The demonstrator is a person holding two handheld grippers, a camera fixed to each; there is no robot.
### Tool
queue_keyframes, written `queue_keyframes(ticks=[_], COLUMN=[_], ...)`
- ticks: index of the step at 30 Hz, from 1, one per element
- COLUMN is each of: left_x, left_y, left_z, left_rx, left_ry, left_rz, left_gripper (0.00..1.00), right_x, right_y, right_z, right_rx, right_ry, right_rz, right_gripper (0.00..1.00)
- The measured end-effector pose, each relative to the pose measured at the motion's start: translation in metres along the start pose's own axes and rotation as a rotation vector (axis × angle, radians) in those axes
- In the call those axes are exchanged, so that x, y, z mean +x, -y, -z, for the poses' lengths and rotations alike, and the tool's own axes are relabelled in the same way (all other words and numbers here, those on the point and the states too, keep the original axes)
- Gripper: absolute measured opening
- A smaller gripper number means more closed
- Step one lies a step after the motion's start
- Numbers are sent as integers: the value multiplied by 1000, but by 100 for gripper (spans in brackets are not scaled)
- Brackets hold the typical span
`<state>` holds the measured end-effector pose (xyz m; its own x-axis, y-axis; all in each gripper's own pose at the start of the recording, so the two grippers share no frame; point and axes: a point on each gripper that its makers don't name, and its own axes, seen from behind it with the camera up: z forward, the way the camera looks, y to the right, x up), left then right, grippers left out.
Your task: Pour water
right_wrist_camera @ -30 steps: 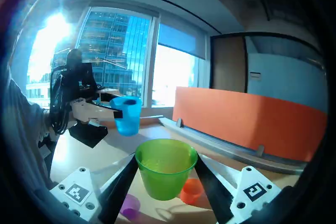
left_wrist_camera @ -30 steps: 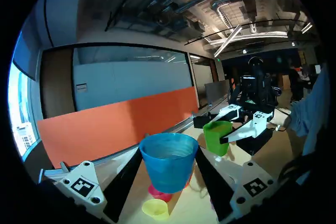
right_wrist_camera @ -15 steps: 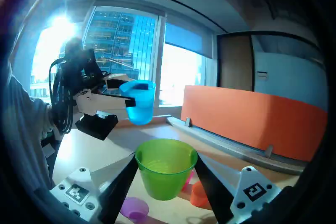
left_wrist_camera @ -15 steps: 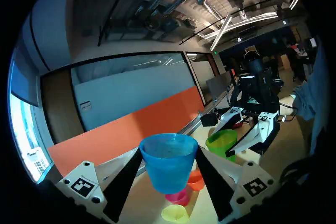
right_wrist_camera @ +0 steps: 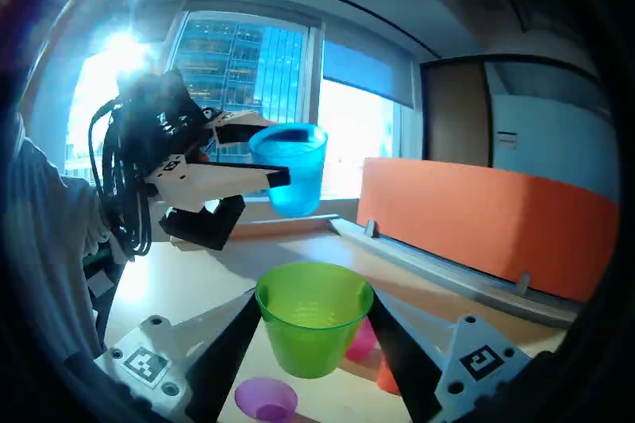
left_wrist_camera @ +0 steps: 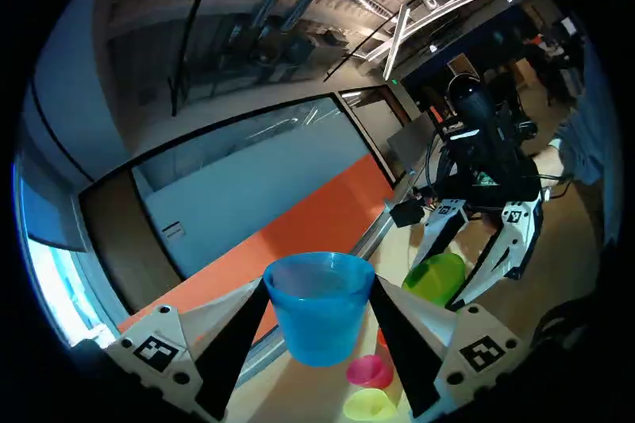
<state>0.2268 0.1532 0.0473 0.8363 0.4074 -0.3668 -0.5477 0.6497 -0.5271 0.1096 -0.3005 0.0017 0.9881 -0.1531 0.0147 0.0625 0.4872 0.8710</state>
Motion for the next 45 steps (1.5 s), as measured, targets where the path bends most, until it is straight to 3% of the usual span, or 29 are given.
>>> queue_keyframes(ticks=[29, 45], left_x=[35, 43], left_y=[3, 2], left_z=[-15, -20], left_rx=[22, 34], left_ry=[-7, -13], left_rz=[-365, -494], left_gripper=[87, 87], right_x=[-7, -8], right_y=[22, 23], right_z=[-13, -12], right_rx=[63, 66], right_ry=[5, 6], right_rz=[-2, 0], right_gripper=[92, 92])
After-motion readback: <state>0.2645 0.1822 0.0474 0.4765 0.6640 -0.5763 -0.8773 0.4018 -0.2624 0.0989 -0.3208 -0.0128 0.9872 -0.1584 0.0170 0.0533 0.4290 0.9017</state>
